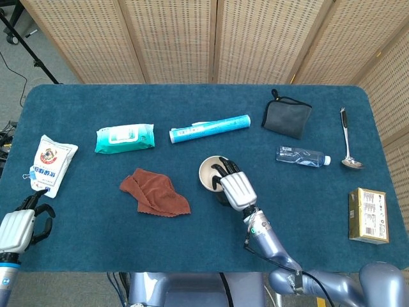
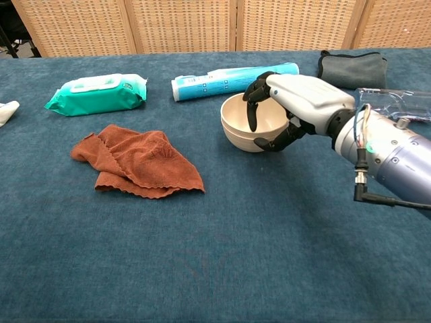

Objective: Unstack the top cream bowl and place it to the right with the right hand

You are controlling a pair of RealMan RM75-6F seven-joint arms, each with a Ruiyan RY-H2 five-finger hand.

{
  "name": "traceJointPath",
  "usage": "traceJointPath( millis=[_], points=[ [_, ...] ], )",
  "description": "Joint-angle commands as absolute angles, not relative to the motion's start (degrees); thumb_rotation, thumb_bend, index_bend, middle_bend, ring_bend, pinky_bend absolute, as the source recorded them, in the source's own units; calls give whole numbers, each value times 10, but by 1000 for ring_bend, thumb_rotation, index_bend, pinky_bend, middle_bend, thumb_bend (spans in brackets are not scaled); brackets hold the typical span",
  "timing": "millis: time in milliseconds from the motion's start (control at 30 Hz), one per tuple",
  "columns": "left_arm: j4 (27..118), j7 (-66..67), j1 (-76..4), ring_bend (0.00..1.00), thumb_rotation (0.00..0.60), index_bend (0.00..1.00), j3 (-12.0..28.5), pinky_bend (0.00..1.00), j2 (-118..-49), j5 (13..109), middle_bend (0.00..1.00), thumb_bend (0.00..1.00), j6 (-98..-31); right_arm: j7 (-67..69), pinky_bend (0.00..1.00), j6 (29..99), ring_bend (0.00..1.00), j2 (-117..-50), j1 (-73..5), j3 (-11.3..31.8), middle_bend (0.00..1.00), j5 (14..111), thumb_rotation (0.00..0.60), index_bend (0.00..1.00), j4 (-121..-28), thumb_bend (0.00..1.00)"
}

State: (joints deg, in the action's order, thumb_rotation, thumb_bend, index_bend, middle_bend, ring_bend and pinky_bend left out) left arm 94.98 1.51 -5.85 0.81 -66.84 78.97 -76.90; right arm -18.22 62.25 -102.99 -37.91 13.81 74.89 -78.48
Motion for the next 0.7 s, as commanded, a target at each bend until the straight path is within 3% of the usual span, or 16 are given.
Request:
traceJointPath(
  millis=[33, 700],
  points=[
    [949, 15, -59, 157, 600, 554, 8, 350, -669, 790, 168, 516, -768, -184, 124, 622, 31, -1030, -382, 140, 201, 747, 600, 520, -782, 363],
    [952, 14, -59, 157, 600, 560, 2, 350, -671, 794, 168, 516, -764, -182, 124, 619, 31, -1035, -393, 137, 201, 737, 600, 519, -765, 373]
  ],
)
